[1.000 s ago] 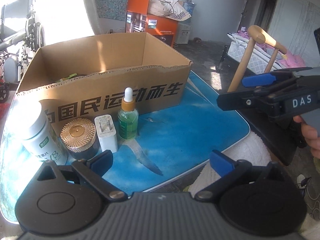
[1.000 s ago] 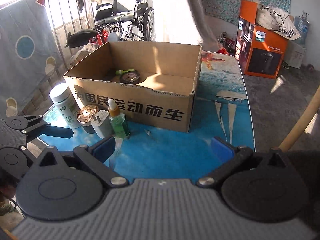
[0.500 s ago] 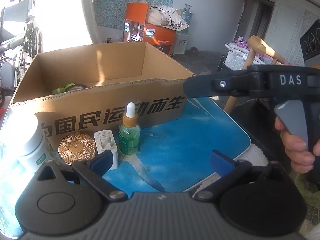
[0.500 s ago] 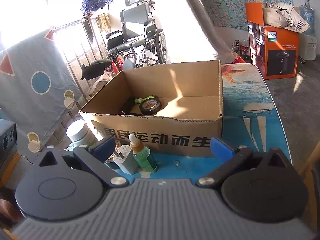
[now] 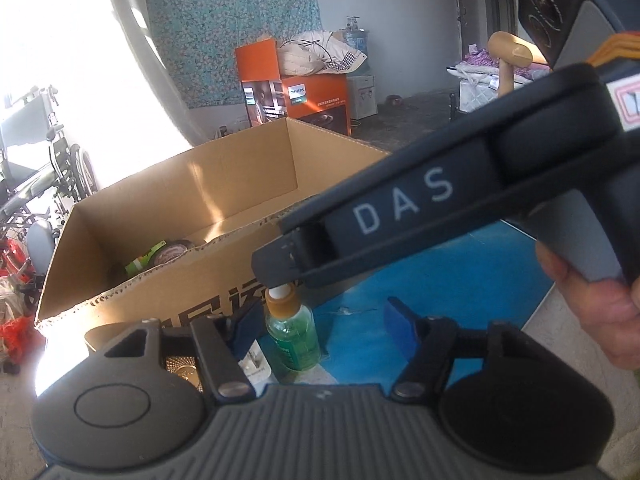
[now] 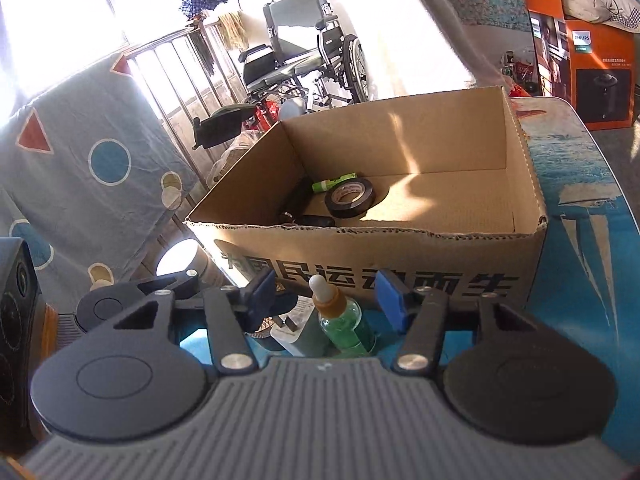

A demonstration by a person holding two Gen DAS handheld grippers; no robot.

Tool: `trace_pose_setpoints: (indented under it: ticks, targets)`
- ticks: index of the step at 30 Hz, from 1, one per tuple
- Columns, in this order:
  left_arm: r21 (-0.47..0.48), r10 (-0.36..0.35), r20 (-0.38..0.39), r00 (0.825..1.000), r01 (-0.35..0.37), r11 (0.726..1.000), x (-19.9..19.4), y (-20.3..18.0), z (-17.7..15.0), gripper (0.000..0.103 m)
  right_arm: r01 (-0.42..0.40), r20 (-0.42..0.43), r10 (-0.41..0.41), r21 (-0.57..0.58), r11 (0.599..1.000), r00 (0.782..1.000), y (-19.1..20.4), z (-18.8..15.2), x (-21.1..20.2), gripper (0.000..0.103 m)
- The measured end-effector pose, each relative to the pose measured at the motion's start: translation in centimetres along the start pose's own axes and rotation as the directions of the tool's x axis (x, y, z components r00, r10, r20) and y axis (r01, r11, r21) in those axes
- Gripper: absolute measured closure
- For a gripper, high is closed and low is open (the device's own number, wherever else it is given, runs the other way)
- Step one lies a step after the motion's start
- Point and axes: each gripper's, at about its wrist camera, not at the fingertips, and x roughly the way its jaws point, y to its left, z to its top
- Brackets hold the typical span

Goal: Organize rigid objects
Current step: 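Grasp the green dropper bottle below its orange cap with the right gripper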

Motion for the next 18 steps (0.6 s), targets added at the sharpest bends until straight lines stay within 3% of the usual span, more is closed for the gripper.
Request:
trace_pose_setpoints:
  ticks: [9,14,18]
  targets:
    - [-0.029,0.036,-0.034,0.999,-0.037,0.999,1.3,1.1,0.5,0.06,-0.031,-0.062,0.031,0.005,1.0,0.998,-0.5,0.2,2.9,0.074]
    - [-0.064,0.04,-0.07,0.997,-0.044,0.997,2.4,1.9,0.8,0.074,-0.036,-0.087,0.038,0.018,0.999,0.995,-0.9,0.2,4.2,0.081]
    - [-0.102,0.017,-0.074,0.997,-0.024,0.995,2.4,2.6,0.7,0.077,-0.035,-0.089,0.036,0.016,0.999,0.995,-1.1,0.3,4.3,0.084]
